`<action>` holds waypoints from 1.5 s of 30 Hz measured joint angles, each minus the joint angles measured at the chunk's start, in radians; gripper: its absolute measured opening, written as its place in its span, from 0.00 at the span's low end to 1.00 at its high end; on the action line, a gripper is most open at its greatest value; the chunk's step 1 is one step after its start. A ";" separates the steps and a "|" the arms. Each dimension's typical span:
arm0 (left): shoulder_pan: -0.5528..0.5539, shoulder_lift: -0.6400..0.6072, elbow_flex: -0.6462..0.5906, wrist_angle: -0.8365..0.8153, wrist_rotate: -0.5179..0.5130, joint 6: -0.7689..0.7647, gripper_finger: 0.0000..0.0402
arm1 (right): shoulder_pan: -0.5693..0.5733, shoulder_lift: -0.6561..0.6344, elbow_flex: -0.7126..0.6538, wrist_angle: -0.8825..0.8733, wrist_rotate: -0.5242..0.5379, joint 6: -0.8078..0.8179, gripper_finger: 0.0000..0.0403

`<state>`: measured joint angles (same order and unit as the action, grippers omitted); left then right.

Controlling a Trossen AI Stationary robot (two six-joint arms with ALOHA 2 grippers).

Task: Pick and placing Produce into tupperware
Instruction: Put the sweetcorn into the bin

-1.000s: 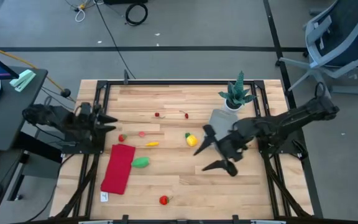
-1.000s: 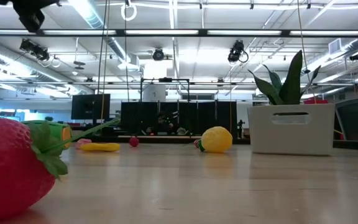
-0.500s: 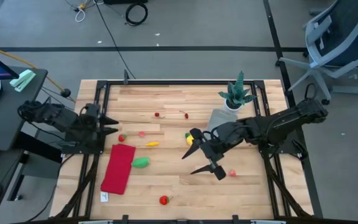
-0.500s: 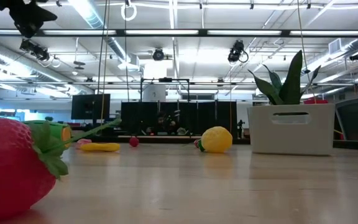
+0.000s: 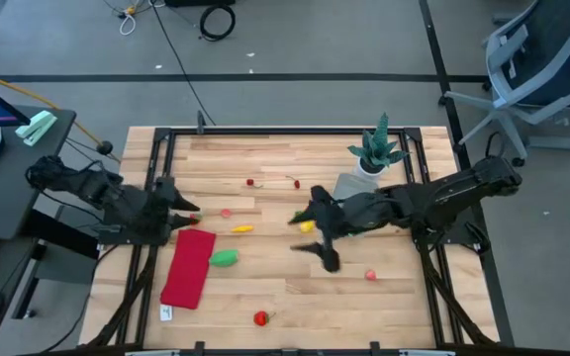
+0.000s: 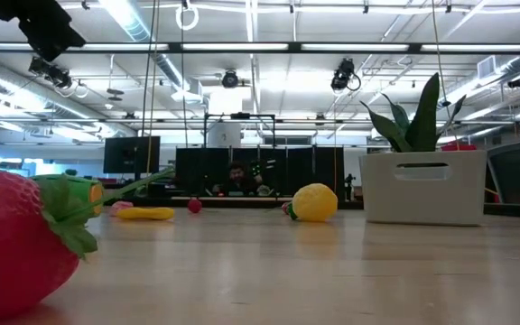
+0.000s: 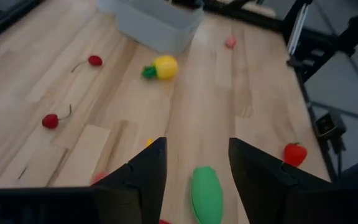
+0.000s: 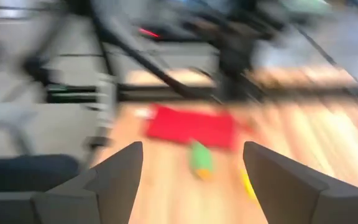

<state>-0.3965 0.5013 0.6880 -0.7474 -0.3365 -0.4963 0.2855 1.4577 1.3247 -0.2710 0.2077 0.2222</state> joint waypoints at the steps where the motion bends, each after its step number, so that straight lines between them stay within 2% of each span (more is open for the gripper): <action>1: 0.000 0.019 0.000 0.000 0.017 -0.015 0.44 | -0.011 0.005 0.000 -0.040 0.043 0.054 0.71; 4: 0.000 0.083 0.000 0.000 0.076 -0.023 0.44 | -0.033 0.019 -0.005 -0.168 0.126 0.226 0.71; 7: 0.000 0.160 0.000 -0.001 0.162 -0.015 0.46 | -0.044 0.037 -0.007 -0.273 0.143 0.339 0.71; 10: -0.001 0.247 0.000 -0.009 0.218 -0.012 0.47 | -0.053 0.060 -0.007 -0.295 0.144 0.372 0.71; 16: 0.000 0.430 -0.001 0.018 0.227 -0.063 0.52 | -0.054 0.111 -0.007 -0.290 0.144 0.430 0.71; 31: 0.000 0.738 -0.001 0.118 0.256 -0.066 0.58 | -0.053 0.154 -0.007 -0.297 0.143 0.442 0.71; 36: 0.001 0.819 -0.001 0.180 0.257 -0.018 0.58 | -0.053 0.153 -0.007 -0.297 0.143 0.442 0.71; 45: 0.003 0.839 0.000 0.220 0.297 -0.016 0.59 | -0.053 0.152 -0.007 -0.299 0.143 0.442 0.71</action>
<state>-0.3935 1.3404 0.6875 -0.5275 -0.0396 -0.5125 0.2321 1.6100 1.3174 -0.5701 0.3511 0.6640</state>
